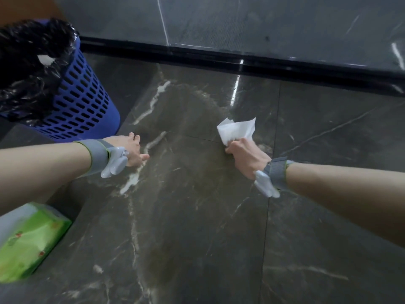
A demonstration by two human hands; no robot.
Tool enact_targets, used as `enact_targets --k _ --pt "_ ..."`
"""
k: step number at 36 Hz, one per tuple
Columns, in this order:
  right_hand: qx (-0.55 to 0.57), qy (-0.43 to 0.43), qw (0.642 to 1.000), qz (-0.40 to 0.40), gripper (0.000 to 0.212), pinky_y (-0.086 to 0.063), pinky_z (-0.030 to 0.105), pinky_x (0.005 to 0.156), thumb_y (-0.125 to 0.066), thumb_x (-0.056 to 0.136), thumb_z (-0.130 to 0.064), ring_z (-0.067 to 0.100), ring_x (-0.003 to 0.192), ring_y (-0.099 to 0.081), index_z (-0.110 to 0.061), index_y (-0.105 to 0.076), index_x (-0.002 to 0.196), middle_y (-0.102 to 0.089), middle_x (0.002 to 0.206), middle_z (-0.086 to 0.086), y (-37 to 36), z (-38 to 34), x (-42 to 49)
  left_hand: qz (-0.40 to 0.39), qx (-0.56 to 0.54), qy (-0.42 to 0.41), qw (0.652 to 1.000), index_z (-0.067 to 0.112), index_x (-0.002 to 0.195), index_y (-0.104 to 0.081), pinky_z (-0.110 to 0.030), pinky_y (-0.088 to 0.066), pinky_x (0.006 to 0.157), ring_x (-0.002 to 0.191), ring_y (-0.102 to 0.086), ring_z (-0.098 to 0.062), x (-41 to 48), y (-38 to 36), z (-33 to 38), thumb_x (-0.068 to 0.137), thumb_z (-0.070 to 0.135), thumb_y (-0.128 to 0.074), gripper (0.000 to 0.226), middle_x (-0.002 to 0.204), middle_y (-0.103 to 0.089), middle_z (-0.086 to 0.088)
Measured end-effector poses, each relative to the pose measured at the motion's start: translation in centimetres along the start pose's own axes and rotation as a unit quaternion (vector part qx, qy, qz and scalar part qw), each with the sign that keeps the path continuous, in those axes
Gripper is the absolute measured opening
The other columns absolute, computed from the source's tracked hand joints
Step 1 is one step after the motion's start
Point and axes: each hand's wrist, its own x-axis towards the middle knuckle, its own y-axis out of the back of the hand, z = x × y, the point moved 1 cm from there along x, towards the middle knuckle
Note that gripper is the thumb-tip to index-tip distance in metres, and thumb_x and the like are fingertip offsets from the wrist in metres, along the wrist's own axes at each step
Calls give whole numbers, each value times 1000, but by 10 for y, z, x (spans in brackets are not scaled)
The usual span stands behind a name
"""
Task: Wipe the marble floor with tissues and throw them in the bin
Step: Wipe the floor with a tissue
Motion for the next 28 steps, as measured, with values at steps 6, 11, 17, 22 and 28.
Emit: enact_targets --k 6,11,17,22,28 --pt "57 9 996 -69 36 -55 40 94 -54 91 4 39 111 -65 -7 -73 119 -69 119 18 6 -28 -37 -63 -2 -79 995 9 160 -33 -42 -25 125 152 -34 -26 -22 38 -6 110 54 -14 70 166 -34 -8" --pt "121 42 975 -182 35 -57 28 85 -59 87 2 12 88 -69 -17 -83 103 -79 98 2 7 -47 -50 -50 -4 -195 980 8 157 -34 -43 -39 117 140 -49 -29 -38 33 24 108 55 -34 68 158 -45 -12" --pt "260 13 929 -263 34 -59 31 90 -65 81 0 12 94 -73 -22 -83 100 -80 97 -3 31 -53 -59 -39 -116 -320 939 30 166 -6 -36 -24 126 156 -23 -16 -66 39 54 80 60 -79 117 171 -19 5" --pt "403 -13 867 -294 35 -58 35 99 -70 84 6 21 107 -74 -7 -76 116 -78 111 7 63 -51 -57 -83 -206 -387 895 49 143 -45 -38 -47 111 131 -53 -8 -102 43 64 64 60 -87 90 141 -56 19" --pt "427 -19 871 -242 30 -58 30 95 -74 85 2 22 109 -74 -6 -77 113 -77 112 10 96 -50 -56 -88 -348 -380 853 14 106 -74 -40 -52 78 85 -66 -19 -120 39 64 87 34 -77 28 100 -74 -18"
